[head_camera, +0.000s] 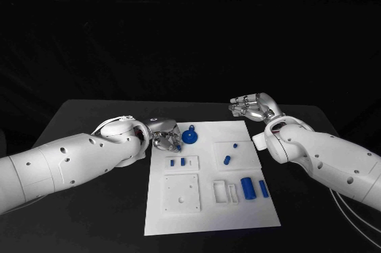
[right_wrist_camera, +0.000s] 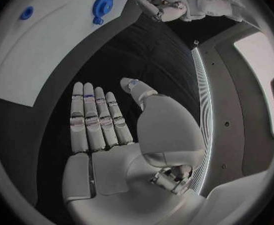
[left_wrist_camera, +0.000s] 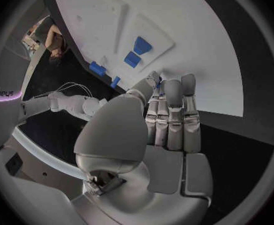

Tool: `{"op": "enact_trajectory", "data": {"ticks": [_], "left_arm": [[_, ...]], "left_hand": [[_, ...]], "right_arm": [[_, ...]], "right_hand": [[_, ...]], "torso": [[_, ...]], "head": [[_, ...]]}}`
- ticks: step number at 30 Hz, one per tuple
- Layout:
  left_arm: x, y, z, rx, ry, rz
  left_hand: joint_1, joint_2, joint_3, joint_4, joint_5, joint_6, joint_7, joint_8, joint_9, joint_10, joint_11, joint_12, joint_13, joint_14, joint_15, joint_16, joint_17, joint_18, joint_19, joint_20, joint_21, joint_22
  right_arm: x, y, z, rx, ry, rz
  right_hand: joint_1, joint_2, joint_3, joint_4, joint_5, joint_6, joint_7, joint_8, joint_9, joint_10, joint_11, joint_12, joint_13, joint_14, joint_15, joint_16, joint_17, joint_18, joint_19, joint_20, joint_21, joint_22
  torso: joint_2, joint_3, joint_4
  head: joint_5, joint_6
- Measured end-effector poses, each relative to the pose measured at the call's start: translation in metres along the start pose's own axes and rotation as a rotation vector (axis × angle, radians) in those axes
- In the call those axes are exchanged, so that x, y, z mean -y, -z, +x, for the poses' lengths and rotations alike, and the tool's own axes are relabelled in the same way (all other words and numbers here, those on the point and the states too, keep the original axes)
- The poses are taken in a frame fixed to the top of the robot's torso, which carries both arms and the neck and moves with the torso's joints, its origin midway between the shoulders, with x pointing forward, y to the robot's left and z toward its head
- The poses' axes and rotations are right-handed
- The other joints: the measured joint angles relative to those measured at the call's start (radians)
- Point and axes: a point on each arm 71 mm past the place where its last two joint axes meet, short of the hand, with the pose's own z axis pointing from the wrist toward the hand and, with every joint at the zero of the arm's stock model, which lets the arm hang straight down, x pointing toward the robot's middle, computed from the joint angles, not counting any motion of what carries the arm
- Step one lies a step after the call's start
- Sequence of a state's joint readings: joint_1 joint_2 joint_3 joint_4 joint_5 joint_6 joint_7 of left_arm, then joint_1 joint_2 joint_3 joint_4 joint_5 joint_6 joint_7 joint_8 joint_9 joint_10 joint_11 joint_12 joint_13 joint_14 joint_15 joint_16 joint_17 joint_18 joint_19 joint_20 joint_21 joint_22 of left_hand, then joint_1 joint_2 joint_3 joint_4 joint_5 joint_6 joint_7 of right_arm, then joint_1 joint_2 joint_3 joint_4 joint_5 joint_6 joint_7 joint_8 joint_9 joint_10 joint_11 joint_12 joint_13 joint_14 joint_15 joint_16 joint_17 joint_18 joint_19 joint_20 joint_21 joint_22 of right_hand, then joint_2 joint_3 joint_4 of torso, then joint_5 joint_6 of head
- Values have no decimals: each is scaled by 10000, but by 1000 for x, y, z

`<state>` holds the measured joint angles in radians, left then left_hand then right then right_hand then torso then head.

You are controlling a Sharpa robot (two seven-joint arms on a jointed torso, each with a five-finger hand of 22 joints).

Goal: Assemble the parts on the task board

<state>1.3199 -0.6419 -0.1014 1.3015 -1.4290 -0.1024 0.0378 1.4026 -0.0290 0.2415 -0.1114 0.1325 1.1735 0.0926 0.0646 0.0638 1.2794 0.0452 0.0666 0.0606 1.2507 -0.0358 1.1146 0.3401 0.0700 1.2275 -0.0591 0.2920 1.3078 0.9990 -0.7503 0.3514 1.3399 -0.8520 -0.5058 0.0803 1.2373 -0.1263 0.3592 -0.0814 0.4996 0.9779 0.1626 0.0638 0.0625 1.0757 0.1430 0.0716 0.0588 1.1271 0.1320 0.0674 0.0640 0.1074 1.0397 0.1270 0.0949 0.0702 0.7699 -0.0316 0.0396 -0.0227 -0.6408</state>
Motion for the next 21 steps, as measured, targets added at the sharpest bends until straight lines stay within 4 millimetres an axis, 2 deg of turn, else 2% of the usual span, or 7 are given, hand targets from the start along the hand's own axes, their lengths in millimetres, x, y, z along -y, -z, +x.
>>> {"op": "enact_trajectory", "data": {"ticks": [21], "left_arm": [[0, -2, 2, -267, 1, -49]], "left_hand": [[0, 0, 27, -27, 0, 0, 0, 0, -2, 0, 0, 0, 0, 0, 0, 0, -23, 0, 0, 0, 0, 0]], "right_arm": [[0, 0, -1, 7, 8, 5]], "right_hand": [[0, 0, 0, 0, 0, 0, 0, 0, 0, 0, 0, 0, 0, 0, 0, 0, 0, 0, 0, 0, 0, 1]], "torso": [[-1, -10, 3]], "head": [[-39, -31]]}}
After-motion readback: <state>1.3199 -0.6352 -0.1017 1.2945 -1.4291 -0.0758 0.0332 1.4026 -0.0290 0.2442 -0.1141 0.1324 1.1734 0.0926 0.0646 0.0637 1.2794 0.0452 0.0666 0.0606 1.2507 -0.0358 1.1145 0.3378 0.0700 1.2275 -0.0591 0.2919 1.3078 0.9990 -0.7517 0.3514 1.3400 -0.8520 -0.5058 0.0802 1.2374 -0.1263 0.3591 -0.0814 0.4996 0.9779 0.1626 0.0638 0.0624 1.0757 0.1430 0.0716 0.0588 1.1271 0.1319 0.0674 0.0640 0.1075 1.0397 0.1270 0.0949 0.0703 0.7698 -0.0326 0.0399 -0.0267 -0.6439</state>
